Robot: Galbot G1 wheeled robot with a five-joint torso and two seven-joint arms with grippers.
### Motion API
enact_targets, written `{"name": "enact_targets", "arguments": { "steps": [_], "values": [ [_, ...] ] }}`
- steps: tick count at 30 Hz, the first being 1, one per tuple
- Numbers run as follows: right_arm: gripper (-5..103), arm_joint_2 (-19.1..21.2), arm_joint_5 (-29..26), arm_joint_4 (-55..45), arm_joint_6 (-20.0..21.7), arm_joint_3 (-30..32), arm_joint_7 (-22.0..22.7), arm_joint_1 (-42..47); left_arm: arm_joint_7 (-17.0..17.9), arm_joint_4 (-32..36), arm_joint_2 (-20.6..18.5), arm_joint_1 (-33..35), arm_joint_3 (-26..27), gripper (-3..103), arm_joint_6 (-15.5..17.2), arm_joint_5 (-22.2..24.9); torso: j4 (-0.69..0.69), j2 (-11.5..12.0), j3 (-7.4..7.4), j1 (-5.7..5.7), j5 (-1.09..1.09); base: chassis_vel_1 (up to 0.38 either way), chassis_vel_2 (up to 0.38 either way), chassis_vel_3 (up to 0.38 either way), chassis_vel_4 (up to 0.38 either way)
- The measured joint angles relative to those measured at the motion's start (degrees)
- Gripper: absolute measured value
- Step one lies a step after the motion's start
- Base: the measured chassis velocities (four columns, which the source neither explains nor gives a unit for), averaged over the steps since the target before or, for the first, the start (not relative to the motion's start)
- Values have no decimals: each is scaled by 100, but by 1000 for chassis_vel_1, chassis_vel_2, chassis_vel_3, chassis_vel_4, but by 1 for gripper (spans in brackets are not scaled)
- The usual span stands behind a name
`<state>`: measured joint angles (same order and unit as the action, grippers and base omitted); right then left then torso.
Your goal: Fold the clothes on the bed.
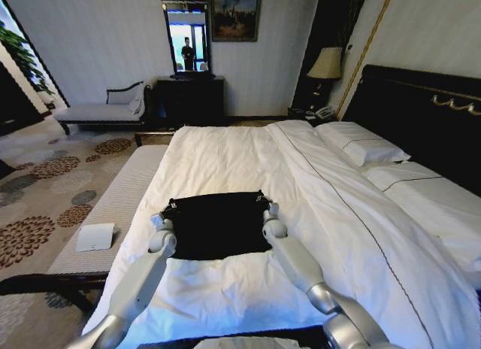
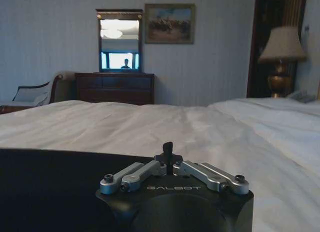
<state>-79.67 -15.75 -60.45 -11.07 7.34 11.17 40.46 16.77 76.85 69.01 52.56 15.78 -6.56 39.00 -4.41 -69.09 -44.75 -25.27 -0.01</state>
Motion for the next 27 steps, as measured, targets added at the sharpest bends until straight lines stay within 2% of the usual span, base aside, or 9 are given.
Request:
{"name": "enact_targets", "arguments": {
  "steps": [7, 13, 27],
  "values": [
    [0, 119, 464, -623, -216, -3, -22, 676, -93, 507, 6, 709, 197, 0, -174, -268, -1, 0, 1, 1, 1, 0, 0, 0, 0],
    [0, 245, 474, -1121, -220, -3, 1, 1126, -125, 754, 1, 1094, 289, 0, -247, -456, 0, -1, 1, 1, 0, 0, 0, 0, 0],
    [0, 335, 559, -2000, -177, 229, 34, 2109, -72, 1404, -189, 1847, 404, 0, -244, -479, 0, -1, 0, 0, 1, 0, 0, 0, 0]
  ]
}}
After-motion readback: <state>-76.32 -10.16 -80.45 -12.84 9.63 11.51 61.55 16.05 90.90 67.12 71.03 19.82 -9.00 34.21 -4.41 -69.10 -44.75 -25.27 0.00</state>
